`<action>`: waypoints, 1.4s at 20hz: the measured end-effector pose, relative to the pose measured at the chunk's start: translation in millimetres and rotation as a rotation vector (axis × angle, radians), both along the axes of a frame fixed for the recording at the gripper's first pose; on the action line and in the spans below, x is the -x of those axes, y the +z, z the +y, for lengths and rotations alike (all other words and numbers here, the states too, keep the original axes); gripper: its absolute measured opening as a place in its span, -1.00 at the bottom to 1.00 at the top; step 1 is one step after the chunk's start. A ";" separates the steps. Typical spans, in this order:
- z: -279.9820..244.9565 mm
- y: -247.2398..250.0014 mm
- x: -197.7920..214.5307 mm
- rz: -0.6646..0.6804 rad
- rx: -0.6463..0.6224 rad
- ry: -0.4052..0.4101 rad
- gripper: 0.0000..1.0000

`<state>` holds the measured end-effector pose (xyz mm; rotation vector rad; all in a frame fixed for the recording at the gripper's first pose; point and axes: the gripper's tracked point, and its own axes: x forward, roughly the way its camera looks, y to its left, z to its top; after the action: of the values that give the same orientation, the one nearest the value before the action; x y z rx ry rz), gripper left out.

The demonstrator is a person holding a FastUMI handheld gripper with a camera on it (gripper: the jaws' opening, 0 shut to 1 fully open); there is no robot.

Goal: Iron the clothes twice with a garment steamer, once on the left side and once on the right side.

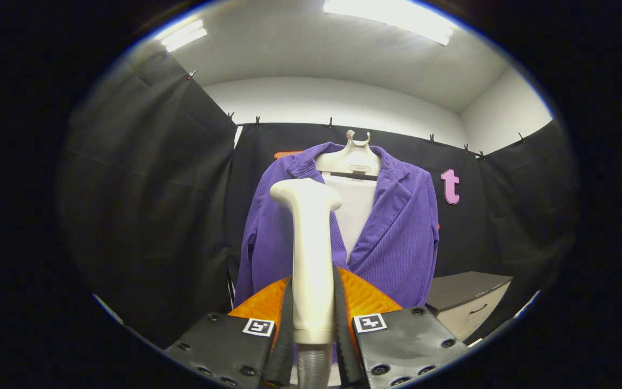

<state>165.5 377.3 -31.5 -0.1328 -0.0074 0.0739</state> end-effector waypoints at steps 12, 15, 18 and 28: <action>15.3 -16.3 -35.4 0.017 0.010 -0.017 -0.20; 15.6 -20.4 -34.6 0.022 0.012 -0.022 -0.20; 15.1 -29.6 -31.9 0.039 0.018 -0.025 -0.20; 9.8 -68.1 -7.4 0.128 0.040 -0.027 -0.20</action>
<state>172.9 387.1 -99.6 -0.1680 0.1240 0.0556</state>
